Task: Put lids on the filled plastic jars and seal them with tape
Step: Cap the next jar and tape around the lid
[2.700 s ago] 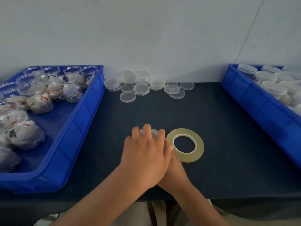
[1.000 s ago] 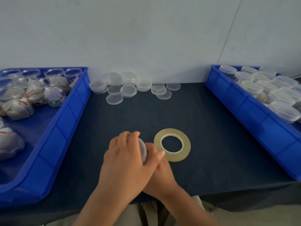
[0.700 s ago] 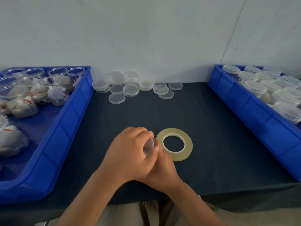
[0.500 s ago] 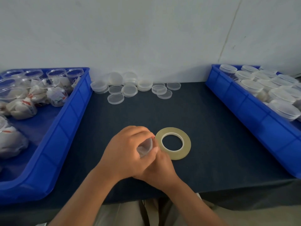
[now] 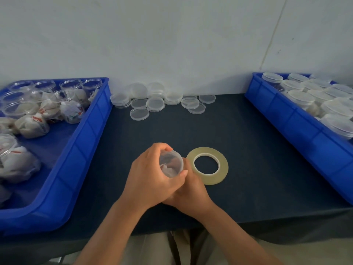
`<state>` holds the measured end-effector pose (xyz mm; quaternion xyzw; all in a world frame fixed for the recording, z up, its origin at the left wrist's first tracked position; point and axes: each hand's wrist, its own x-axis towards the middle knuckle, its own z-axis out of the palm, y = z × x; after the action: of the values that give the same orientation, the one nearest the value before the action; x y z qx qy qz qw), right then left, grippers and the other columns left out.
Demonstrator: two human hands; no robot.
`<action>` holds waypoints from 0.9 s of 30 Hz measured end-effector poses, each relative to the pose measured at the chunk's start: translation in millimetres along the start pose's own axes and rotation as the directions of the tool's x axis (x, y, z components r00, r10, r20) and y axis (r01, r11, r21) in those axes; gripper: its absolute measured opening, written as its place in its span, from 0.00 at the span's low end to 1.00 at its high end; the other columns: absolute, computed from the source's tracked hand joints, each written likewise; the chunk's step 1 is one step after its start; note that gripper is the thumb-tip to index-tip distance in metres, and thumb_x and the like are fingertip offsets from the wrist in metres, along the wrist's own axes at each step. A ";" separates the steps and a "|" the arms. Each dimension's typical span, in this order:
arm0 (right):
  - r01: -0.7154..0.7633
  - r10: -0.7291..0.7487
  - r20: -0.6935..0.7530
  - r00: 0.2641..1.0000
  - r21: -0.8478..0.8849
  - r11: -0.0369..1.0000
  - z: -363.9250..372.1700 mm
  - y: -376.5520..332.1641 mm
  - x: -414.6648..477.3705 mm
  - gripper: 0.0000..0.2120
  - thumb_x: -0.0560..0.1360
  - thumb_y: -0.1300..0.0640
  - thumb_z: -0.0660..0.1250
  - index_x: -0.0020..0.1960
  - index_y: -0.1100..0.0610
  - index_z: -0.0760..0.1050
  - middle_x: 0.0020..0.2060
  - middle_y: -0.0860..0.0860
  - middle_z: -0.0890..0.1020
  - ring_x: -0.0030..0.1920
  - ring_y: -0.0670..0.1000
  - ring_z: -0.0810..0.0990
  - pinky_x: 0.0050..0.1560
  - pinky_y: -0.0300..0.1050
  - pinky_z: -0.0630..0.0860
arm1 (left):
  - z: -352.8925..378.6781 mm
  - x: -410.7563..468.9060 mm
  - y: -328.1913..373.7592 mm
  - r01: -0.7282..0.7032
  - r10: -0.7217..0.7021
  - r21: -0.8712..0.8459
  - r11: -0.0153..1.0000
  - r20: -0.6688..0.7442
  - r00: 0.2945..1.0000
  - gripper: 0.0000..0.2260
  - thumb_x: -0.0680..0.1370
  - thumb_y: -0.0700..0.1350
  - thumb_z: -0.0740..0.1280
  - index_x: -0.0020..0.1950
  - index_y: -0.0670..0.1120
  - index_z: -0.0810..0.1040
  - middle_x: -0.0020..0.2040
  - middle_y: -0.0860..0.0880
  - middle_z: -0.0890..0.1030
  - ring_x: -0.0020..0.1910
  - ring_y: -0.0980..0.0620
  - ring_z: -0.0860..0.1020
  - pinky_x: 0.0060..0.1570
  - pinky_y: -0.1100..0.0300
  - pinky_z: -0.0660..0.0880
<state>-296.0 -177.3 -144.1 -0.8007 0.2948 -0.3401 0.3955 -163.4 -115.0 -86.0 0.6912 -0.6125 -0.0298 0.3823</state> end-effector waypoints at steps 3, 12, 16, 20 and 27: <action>-0.025 0.041 0.207 0.977 -0.082 0.996 -27.4 9.1 0.3 0.44 0.68 0.36 0.81 0.77 0.38 0.62 0.70 0.33 0.72 0.71 0.36 0.71 0.68 0.40 0.75 | -2.3 4.6 -9.6 -0.042 0.041 0.001 0.999 0.056 0.998 0.35 0.68 0.73 0.69 0.70 0.60 0.68 0.60 0.69 0.73 0.56 0.68 0.75 0.55 0.69 0.76; 0.045 0.243 0.272 0.931 -0.747 0.663 -103.3 37.6 -4.8 0.25 0.79 0.31 0.62 0.69 0.46 0.76 0.72 0.43 0.76 0.72 0.46 0.71 0.71 0.43 0.69 | 0.1 2.4 -18.7 -0.114 0.116 -0.126 0.985 0.002 0.993 0.35 0.71 0.70 0.74 0.70 0.50 0.74 0.70 0.59 0.70 0.68 0.64 0.70 0.63 0.74 0.69; -0.061 0.213 0.135 0.968 -0.694 0.717 -98.9 22.1 -17.1 0.20 0.74 0.26 0.59 0.46 0.42 0.71 0.39 0.42 0.79 0.38 0.45 0.78 0.35 0.37 0.71 | -5.5 8.7 -21.8 -0.131 0.135 -0.076 0.988 0.058 0.989 0.36 0.73 0.73 0.69 0.73 0.52 0.74 0.76 0.59 0.68 0.73 0.65 0.66 0.70 0.61 0.71; -0.148 0.114 -0.115 0.987 -0.352 0.924 -96.3 -1.6 -34.1 0.19 0.73 0.29 0.64 0.41 0.44 0.70 0.35 0.44 0.79 0.32 0.45 0.76 0.29 0.38 0.70 | -11.7 0.2 -4.5 -0.183 0.179 -0.115 0.976 -0.039 0.983 0.29 0.76 0.66 0.71 0.73 0.54 0.77 0.79 0.53 0.66 0.82 0.53 0.59 0.77 0.35 0.62; 0.044 -0.073 -0.183 0.980 -0.155 0.987 -88.2 -40.5 -51.0 0.14 0.75 0.39 0.70 0.41 0.45 0.69 0.34 0.43 0.77 0.30 0.43 0.73 0.29 0.31 0.65 | -8.5 -20.1 44.7 -0.089 0.078 -0.261 0.961 -0.055 0.995 0.17 0.78 0.61 0.69 0.64 0.56 0.83 0.65 0.62 0.80 0.73 0.58 0.73 0.76 0.60 0.65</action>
<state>-386.7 -156.9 -86.1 -0.8009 0.3318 -0.4025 0.2942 -200.9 -91.5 -63.4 0.6083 -0.6231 -0.0795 0.4852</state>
